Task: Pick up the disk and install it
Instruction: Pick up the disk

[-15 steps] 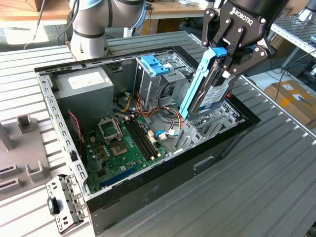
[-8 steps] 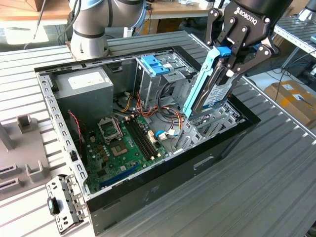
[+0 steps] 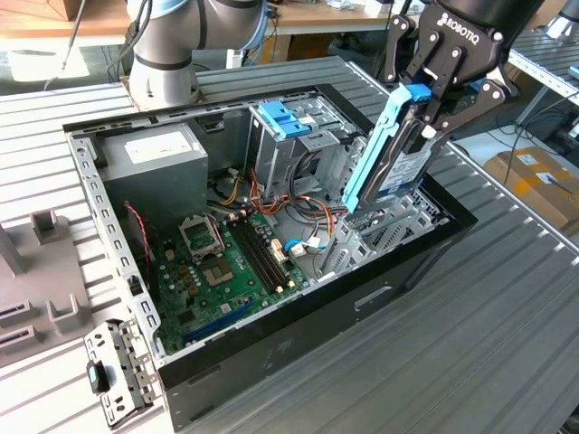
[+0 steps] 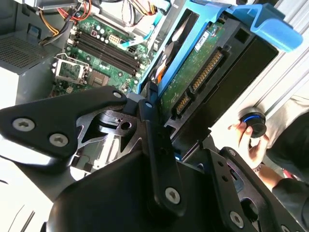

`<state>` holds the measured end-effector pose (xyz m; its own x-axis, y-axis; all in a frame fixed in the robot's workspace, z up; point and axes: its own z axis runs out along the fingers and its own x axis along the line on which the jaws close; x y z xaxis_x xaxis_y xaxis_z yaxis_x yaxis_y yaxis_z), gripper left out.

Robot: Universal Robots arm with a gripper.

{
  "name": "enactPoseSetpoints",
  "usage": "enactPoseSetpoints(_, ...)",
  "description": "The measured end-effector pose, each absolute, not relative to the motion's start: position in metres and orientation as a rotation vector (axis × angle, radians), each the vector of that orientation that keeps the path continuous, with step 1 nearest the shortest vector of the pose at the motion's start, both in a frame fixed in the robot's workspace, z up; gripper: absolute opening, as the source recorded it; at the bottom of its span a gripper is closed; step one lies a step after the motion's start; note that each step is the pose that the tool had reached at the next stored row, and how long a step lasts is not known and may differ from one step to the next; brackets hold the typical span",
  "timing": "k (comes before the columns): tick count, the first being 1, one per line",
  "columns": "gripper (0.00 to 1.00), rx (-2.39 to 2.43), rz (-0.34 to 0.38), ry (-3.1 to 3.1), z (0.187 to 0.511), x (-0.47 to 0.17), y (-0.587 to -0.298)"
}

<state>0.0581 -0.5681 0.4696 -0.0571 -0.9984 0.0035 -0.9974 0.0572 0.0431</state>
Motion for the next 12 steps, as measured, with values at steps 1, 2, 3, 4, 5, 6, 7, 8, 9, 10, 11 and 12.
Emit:
enactPoseSetpoints(1,0.36,2.135,-0.045,-2.26,0.47,0.059,-0.568)
enactPoseSetpoints(2,0.36,2.135,-0.045,-2.26,0.47,0.062,-0.568)
enactPoseSetpoints(3,0.36,2.135,-0.045,-2.26,0.47,0.064,-0.568)
enactPoseSetpoints(4,0.36,2.135,-0.045,-2.26,0.47,0.066,-0.568)
enactPoseSetpoints(5,0.36,2.135,-0.045,-2.26,0.47,0.067,-0.568)
enactPoseSetpoints(6,0.36,2.135,-0.045,-2.26,0.47,0.07,-0.568)
enactPoseSetpoints(7,0.36,2.135,-0.045,-2.26,0.47,0.072,-0.568)
enactPoseSetpoints(8,0.36,2.135,-0.045,-2.26,0.47,0.075,-0.568)
enactPoseSetpoints(9,0.36,2.135,-0.045,-2.26,0.469,0.076,-0.568)
enactPoseSetpoints(10,0.36,2.135,-0.045,-2.26,0.469,0.077,-0.568)
enactPoseSetpoints(11,0.36,2.135,-0.045,-2.26,0.47,0.079,-0.568)
enactPoseSetpoints(12,0.36,2.135,-0.045,-2.26,0.47,0.08,-0.568)
